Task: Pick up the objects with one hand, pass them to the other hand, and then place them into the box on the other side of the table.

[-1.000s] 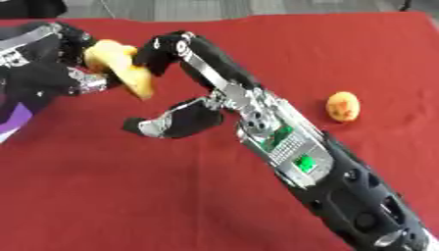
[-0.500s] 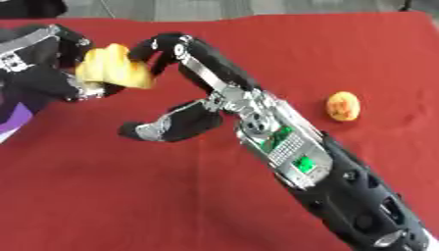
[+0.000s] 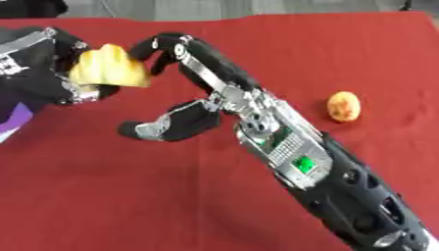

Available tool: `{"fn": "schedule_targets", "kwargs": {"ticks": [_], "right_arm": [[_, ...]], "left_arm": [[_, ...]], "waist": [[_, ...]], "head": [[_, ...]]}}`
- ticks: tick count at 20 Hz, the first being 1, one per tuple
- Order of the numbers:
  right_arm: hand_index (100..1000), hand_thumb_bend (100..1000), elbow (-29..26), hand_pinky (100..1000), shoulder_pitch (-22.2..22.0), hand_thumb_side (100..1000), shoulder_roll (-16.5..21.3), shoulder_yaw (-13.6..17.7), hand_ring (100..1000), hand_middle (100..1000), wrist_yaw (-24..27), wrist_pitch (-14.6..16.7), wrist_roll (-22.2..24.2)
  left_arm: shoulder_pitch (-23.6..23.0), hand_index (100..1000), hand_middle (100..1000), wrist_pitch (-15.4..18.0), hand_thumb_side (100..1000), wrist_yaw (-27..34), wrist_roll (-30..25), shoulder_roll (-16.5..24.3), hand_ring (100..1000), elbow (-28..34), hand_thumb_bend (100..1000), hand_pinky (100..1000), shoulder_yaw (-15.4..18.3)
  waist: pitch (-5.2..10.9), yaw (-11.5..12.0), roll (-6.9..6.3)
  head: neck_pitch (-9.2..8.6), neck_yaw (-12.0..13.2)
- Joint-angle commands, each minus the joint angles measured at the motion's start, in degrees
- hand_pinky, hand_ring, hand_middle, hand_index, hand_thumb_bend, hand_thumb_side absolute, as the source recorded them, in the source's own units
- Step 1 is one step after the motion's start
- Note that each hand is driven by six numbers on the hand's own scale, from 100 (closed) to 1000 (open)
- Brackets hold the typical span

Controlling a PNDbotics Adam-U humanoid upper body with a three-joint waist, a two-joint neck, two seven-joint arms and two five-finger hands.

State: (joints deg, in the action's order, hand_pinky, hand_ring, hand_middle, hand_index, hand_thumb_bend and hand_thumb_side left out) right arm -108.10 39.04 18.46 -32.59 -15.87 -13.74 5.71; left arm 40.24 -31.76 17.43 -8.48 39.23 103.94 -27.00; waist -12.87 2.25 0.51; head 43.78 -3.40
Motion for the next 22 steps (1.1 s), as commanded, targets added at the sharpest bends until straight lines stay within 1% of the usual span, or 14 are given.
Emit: {"fn": "schedule_targets", "kwargs": {"ticks": [1, 3, 6, 7, 10, 16, 22], "right_arm": [[840, 622, -1.2, 841, 0.5, 323, 0.8, 0.5, 710, 761, 0.0, 0.1, -0.3], [884, 622, -1.4, 851, 0.5, 357, 0.9, 0.5, 731, 794, -0.1, 0.4, -0.6], [901, 624, -1.7, 859, 0.4, 381, 1.2, 0.6, 744, 814, -0.1, 0.7, -0.8], [922, 627, -1.7, 867, 0.4, 413, 1.3, 0.6, 758, 845, -0.1, 0.8, -0.8], [931, 630, -2.0, 869, 0.3, 438, 1.6, 0.8, 762, 857, 0.2, 1.1, -1.1], [929, 629, -2.3, 868, 0.1, 442, 1.9, 1.1, 761, 858, 0.8, 1.1, -2.2], [924, 631, -2.6, 865, 0.0, 442, 2.4, 1.3, 760, 856, 1.4, 1.1, -2.8]], "left_arm": [[0.1, 328, 408, 0.3, 100, -0.2, 0.5, 2.1, 603, 0.6, 446, 767, 1.4], [-0.6, 332, 408, 0.9, 100, -0.7, 0.8, 2.9, 604, 1.1, 451, 766, 2.0], [-1.9, 332, 408, 1.5, 100, -1.2, 1.4, 4.2, 604, 1.7, 454, 766, 3.0], [-2.4, 332, 406, 1.7, 100, -1.3, 1.6, 4.6, 604, 1.7, 458, 765, 3.4], [-4.1, 331, 406, 2.4, 100, -1.3, 2.4, 6.0, 603, 2.0, 465, 764, 4.6], [-7.0, 330, 404, 3.9, 100, -1.9, 3.4, 7.9, 600, 2.6, 471, 761, 6.2], [-11.5, 330, 402, 5.6, 100, -3.2, 6.6, 10.6, 599, 2.1, 476, 758, 9.5]], "waist": [[-0.02, 0.0, 0.17], [-0.04, 0.0, 0.15], [-0.04, 0.0, 0.16], [-0.04, 0.0, 0.17], [-0.03, 0.0, 0.23], [-0.07, 0.0, 0.52], [-0.24, 0.2, 0.57]], "head": [[0.34, 0.2], [0.34, 0.1], [0.34, 0.1], [0.34, 0.1], [0.23, 0.0], [-0.25, 0.5], [-0.70, 1.9]]}}
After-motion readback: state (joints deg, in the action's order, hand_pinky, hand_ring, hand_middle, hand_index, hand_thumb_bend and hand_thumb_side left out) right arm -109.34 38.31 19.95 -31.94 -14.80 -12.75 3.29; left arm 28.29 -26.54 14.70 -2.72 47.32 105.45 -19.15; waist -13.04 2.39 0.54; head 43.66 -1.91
